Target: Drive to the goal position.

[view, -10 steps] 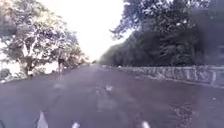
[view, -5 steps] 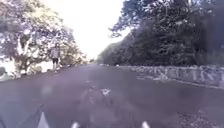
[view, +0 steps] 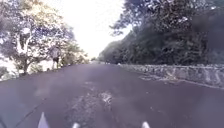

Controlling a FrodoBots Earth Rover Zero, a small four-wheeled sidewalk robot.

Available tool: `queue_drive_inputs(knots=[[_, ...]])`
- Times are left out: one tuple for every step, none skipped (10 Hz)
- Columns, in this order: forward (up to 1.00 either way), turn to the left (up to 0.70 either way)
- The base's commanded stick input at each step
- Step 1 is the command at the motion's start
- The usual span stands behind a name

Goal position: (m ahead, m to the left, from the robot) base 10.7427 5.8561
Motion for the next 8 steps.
queue_drive_inputs(knots=[[0.85,0.0],[0.85,0.0],[0.85,0.0],[0.85,0.0],[0.85,0.0],[0.85,0.0],[0.85,0.0],[0.85,0.0]])
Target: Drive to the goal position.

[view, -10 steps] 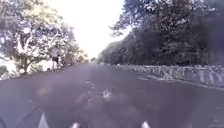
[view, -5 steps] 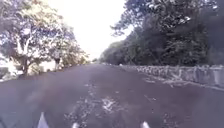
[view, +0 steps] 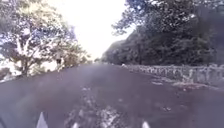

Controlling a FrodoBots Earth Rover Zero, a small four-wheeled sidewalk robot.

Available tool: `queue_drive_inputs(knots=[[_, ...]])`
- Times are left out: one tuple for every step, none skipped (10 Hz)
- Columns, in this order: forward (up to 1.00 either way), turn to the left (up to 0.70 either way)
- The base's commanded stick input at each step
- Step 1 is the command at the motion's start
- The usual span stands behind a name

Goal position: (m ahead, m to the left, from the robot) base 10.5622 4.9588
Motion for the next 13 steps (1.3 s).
queue_drive_inputs(knots=[[0.85,0.0],[0.85,0.0],[0.85,0.0],[0.85,0.0],[0.85,0.0],[0.85,0.0],[0.85,0.0],[0.85,0.0],[0.85,0.0],[0.85,0.0],[0.85,0.0],[0.85,0.0],[0.85,0.0]])
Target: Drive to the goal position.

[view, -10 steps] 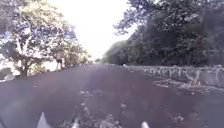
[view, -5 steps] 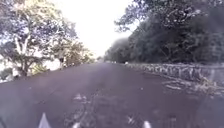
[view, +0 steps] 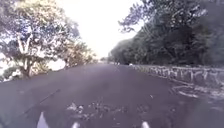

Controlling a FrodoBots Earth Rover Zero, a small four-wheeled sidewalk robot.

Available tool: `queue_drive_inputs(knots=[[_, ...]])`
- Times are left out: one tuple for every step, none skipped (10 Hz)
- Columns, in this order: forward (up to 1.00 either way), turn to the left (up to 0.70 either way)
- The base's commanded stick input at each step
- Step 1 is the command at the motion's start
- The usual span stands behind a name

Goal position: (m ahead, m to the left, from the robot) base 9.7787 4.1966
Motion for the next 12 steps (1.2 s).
queue_drive_inputs(knots=[[0.85,0.0],[0.85,0.0],[0.85,0.0],[0.85,0.0],[0.85,0.0],[0.85,0.0],[0.85,0.0],[0.85,0.0],[0.85,0.0],[0.85,0.0],[0.85,0.0],[0.85,0.0]])
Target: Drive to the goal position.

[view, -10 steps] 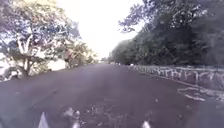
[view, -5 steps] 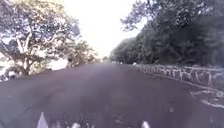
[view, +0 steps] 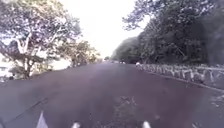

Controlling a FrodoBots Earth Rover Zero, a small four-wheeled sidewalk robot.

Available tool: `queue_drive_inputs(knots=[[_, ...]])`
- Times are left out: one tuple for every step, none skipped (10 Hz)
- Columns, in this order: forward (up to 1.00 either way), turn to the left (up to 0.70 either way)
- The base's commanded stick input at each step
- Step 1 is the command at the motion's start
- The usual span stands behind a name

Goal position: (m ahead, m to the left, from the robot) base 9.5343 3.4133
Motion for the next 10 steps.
queue_drive_inputs(knots=[[0.85,0.0],[0.85,-0.08],[0.85,-0.21],[0.85,-0.34],[0.85,-0.18],[0.85,-0.08],[0.85,-0.11],[0.85,-0.21],[0.85,-0.3],[0.85,-0.27]])
